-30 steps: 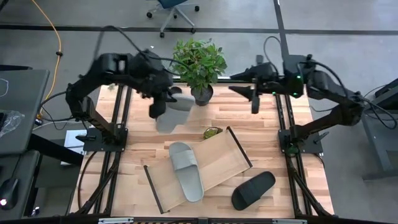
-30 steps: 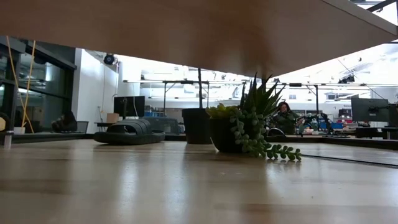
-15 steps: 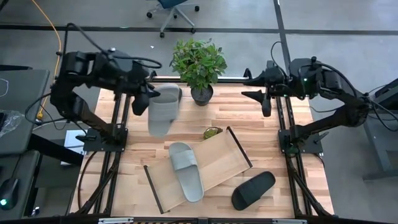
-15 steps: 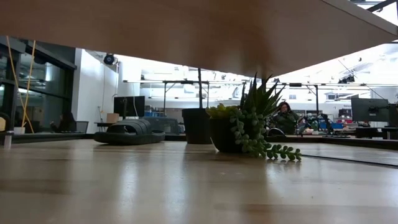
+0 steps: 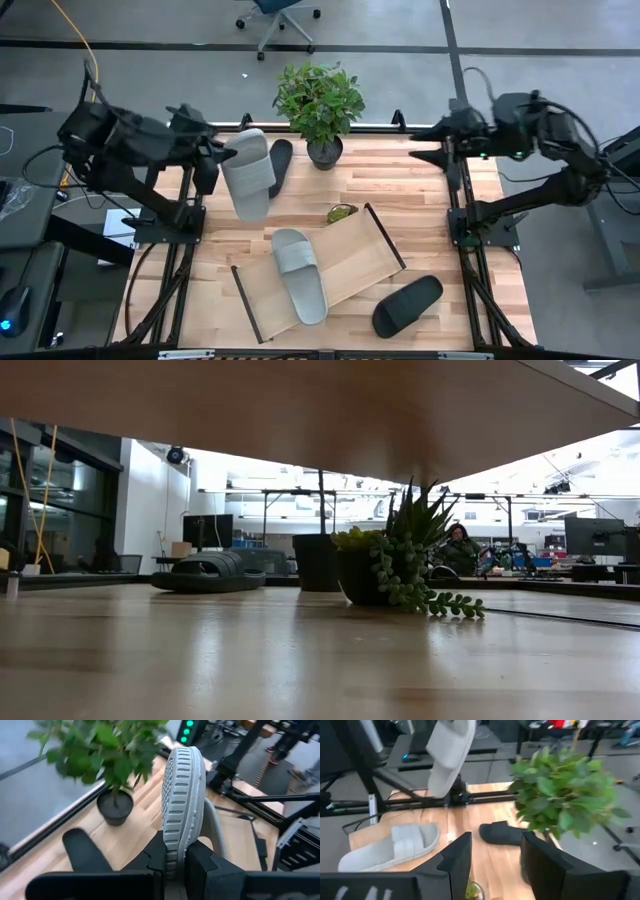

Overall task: Pick and place slides into the shelf
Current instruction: Put the gray slipper on the shelf

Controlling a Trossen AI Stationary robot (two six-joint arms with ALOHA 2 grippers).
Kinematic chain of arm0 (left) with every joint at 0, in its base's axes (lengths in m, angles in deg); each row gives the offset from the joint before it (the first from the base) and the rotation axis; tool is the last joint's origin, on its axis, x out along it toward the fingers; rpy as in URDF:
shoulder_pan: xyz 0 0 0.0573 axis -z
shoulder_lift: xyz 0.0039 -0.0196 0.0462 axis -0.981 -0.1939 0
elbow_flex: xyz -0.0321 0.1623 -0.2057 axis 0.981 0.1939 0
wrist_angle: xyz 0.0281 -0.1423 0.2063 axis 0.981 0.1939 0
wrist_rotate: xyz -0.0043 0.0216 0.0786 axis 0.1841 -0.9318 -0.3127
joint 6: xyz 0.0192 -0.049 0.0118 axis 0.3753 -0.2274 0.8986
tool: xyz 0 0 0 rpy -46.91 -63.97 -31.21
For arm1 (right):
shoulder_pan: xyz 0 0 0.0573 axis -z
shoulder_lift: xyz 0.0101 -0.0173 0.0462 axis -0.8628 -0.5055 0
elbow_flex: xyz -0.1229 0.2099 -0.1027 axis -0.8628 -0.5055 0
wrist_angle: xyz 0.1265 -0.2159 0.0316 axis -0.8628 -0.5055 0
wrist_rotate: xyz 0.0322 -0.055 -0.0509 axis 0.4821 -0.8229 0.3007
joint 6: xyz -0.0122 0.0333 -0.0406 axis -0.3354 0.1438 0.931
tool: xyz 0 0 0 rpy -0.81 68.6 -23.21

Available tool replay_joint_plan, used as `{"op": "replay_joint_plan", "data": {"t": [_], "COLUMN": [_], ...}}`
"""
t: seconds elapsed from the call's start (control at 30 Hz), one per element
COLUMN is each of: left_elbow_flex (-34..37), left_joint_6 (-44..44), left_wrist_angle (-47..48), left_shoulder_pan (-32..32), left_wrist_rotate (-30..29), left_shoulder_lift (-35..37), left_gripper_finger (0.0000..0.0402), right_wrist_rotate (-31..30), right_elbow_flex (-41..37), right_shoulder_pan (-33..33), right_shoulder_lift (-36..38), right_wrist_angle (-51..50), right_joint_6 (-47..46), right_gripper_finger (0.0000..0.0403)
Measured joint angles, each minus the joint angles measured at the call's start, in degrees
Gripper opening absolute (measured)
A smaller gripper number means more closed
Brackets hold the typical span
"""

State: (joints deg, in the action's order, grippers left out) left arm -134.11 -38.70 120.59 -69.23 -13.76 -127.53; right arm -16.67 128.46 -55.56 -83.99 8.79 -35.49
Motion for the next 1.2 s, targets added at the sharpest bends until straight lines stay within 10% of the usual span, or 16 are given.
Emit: {"op": "replay_joint_plan", "data": {"t": [0.53,1.2], "left_elbow_flex": [44.96,48.86], "left_joint_6": [-24.12,-31.75], "left_wrist_angle": [-27.12,-24.44], "left_shoulder_pan": [17.87,26.49], "left_wrist_rotate": [-14.0,-16.26], "left_shoulder_lift": [17.06,19.8], "left_gripper_finger": [0.0024,0.0023], "right_wrist_rotate": [-5.28,-10.93], "right_elbow_flex": [-10.3,-18.36], "right_shoulder_pan": [0.0,0.02], "right_shoulder_lift": [14.55,19.09], "right_wrist_angle": [-0.11,2.87], "right_joint_6": [-7.34,-9.92], "right_gripper_finger": [0.0158,0.0158]}}
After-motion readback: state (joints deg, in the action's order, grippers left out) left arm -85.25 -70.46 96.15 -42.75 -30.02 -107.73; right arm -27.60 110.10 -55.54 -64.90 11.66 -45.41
